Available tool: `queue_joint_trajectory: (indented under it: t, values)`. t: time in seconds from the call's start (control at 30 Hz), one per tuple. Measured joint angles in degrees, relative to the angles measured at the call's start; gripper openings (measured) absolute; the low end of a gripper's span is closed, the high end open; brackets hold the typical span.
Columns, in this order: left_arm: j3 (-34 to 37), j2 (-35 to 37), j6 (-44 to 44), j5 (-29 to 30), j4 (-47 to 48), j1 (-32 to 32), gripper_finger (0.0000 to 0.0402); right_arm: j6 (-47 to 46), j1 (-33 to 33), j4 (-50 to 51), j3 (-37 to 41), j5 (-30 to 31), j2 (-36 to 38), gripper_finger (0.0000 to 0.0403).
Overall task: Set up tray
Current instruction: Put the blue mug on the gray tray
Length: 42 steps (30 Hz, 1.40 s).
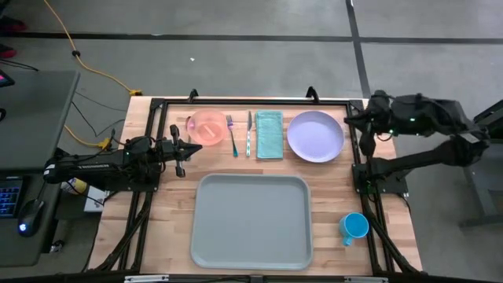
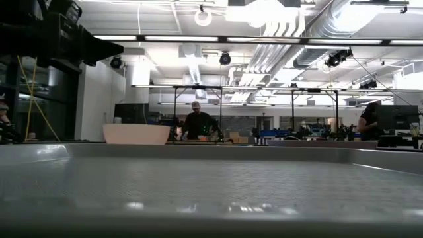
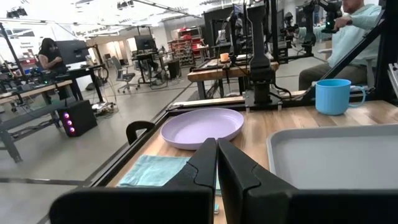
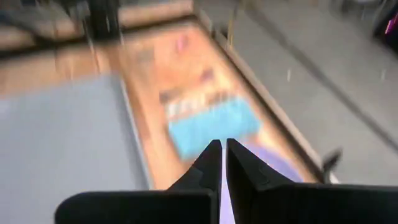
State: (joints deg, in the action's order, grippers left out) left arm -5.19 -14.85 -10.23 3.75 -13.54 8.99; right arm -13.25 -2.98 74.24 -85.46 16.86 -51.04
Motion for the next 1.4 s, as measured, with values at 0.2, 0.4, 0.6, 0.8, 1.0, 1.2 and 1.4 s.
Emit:
queue_joint_trajectory:
  t: [0.2,0.4,0.6,0.8,1.0,1.2,1.4]
  values:
    - [0.0,0.0,-1.3,0.5,0.0,0.0,0.0046,-6.0,0.0,15.9,-4.1,-8.5,-7.9,0.0]
    - [0.0,0.0,-1.5,1.4,0.0,0.0,0.0046,-13.2,0.0,10.5,0.5,-21.8,-9.1,0.0]
    - [0.0,0.0,-1.5,1.4,0.2,0.0,0.0046,-27.1,0.0,10.0,8.7,-32.0,-8.7,0.0]
    - [0.0,0.0,-1.5,1.4,0.2,0.0,0.0046,-38.2,0.0,6.6,21.6,-41.0,-6.7,0.0]
    - [0.0,0.0,-1.5,1.4,0.2,0.0,0.0046,-45.0,3.1,-4.4,30.8,-55.3,-4.5,0.0]
    - [0.0,0.0,-1.5,0.6,0.3,0.0,0.0046,-57.5,13.4,-22.6,34.0,-53.3,-1.6,0.0]
    - [0.0,0.0,-1.4,-0.2,0.9,0.0,0.0046,-72.8,26.3,-34.1,34.5,-43.1,-1.7,0.0]
